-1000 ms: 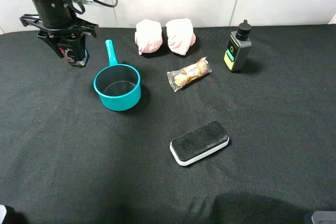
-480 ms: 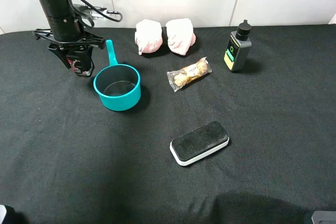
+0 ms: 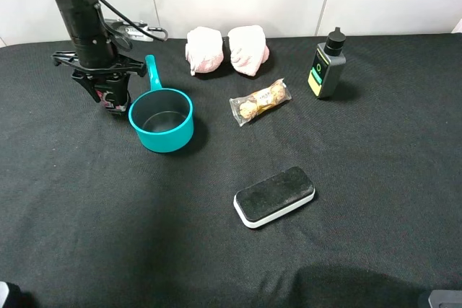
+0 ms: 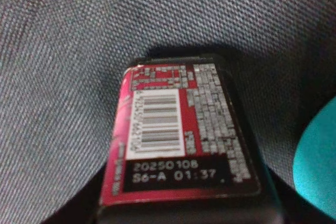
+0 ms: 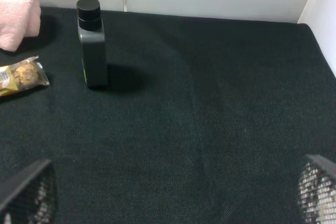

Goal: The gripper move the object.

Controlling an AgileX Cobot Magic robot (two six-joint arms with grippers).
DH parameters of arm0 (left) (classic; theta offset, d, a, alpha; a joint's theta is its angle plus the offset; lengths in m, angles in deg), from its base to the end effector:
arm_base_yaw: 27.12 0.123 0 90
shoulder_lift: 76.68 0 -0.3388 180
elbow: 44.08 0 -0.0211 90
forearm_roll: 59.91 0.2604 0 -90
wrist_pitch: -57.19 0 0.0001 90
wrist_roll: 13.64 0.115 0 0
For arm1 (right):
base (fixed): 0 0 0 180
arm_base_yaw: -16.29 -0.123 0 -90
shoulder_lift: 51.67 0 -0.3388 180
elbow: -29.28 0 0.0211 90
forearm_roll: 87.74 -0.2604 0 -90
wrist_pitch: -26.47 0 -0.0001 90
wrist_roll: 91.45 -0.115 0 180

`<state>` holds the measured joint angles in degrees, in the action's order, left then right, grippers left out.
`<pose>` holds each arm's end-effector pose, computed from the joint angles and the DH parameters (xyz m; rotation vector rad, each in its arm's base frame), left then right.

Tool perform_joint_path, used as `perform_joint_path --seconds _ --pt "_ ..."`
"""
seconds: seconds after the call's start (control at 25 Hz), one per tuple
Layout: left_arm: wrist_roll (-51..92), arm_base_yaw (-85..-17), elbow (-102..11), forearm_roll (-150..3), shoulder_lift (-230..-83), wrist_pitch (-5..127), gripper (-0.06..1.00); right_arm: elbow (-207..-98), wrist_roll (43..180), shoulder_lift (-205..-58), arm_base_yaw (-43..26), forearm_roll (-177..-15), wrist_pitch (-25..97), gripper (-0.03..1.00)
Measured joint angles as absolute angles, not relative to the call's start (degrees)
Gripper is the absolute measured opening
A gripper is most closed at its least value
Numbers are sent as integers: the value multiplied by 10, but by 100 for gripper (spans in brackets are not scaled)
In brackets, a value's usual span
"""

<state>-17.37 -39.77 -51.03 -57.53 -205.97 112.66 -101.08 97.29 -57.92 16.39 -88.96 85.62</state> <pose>0.4401 -0.0947 0.1489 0.2763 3.0862 0.0447 -0.0289 0.0022 0.2746 -0.1520 2.0026 -0.0733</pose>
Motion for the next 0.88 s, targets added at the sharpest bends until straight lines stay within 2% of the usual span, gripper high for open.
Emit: perform_joint_path --seconds 0.88 --pt "-174 -397 -513 -576 -2074 1123 45 -1011 973 -579 164 -890 856 69"
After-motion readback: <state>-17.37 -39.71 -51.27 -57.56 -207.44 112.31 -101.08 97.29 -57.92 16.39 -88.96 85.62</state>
